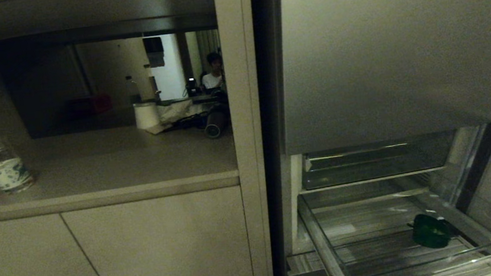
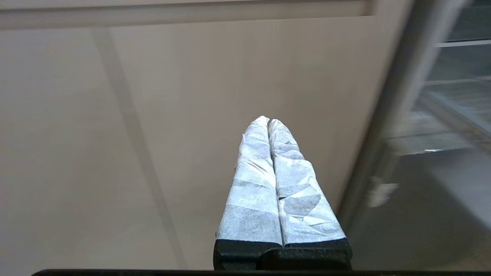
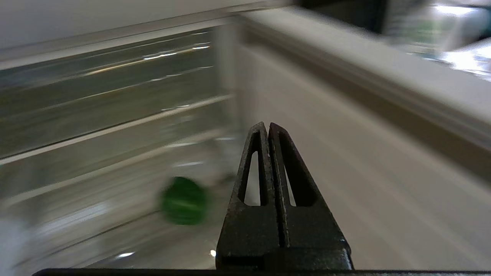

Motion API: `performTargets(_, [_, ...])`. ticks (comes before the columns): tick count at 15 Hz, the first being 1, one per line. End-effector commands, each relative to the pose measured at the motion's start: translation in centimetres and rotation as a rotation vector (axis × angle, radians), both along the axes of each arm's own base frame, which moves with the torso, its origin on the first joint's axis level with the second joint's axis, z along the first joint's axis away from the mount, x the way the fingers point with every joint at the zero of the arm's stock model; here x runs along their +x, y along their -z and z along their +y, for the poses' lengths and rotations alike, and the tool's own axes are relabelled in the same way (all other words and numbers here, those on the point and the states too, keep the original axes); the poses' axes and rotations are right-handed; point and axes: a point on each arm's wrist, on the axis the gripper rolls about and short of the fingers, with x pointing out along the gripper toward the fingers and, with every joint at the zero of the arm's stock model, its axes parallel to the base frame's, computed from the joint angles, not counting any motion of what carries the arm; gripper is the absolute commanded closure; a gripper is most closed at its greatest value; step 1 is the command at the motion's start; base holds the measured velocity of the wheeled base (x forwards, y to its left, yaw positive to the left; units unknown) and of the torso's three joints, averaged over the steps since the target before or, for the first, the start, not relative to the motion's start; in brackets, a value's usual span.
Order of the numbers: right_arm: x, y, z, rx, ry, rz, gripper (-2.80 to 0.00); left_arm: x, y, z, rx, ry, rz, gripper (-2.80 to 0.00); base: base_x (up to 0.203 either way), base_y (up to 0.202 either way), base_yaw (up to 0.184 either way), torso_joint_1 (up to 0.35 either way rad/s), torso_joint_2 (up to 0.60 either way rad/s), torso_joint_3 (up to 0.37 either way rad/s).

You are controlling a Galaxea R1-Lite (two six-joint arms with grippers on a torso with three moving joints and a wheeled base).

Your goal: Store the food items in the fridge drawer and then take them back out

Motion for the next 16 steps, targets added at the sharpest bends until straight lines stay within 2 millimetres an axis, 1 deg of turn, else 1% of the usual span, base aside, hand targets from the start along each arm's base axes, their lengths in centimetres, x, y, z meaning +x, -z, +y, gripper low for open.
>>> performTargets(1, [0.7, 0.9, 0.1, 0.009, -0.059, 0.033, 0.00, 0.0, 0.0, 0.0, 0.000, -0.002, 0.001, 0.00, 0.000, -0.004, 0.146, -0.002, 0.00, 0.002])
performTargets(3, [1.9, 1.9, 1.0, 0.038, -0.162, 0.064, 0.00, 0.0, 0.0, 0.0, 0.000, 0.000, 0.001, 0.00, 0.001, -0.005, 0.096, 0.005, 0.00, 0.001])
performTargets(5, [3.9, 2.5, 1.6, 0.069, -0.292, 0.098, 0.00, 0.0, 0.0, 0.0, 0.000, 0.000, 0.001, 0.00, 0.000, 0.000, 0.000, 0.000, 0.00, 0.000])
performTargets(6, [4.7, 2.5, 1.7, 0.081, -0.326, 0.112, 0.00, 0.0, 0.0, 0.0, 0.000, -0.001, 0.001, 0.00, 0.000, 0.000, 0.000, 0.000, 0.00, 0.000])
performTargets(7, [5.9, 2.4, 2.0, 0.096, -0.372, 0.136, 0.00, 0.0, 0.0, 0.0, 0.000, 0.000, 0.001, 0.00, 0.000, 0.000, 0.000, 0.000, 0.00, 0.000])
performTargets(8, [7.7, 2.3, 2.1, 0.121, -0.398, 0.183, 0.00, 0.0, 0.0, 0.0, 0.000, 0.000, 0.001, 0.00, 0.000, 0.000, 0.000, 0.000, 0.00, 0.000])
performTargets(10, [11.4, 1.8, 1.8, 0.165, -0.403, 0.285, 0.00, 0.0, 0.0, 0.0, 0.000, 0.000, 0.001, 0.00, 0.000, 0.000, 0.000, 0.000, 0.00, 0.000])
performTargets(12, [14.2, 1.9, 1.4, 0.214, -0.364, 0.418, 0.00, 0.0, 0.0, 0.0, 0.000, 0.000, 0.001, 0.00, 0.000, 0.000, 0.000, 0.000, 0.00, 0.000])
performTargets(13, [15.4, 2.3, 1.2, 0.230, -0.346, 0.482, 0.00, 0.0, 0.0, 0.0, 0.000, 0.000, 0.001, 0.00, 0.000, 0.000, 0.000, 0.000, 0.00, 0.000])
performTargets(16, [17.2, 4.6, 0.6, 0.211, -0.322, 0.643, 0.00, 0.0, 0.0, 0.0, 0.000, 0.000, 0.001, 0.00, 0.000, 0.000, 0.000, 0.000, 0.00, 0.000])
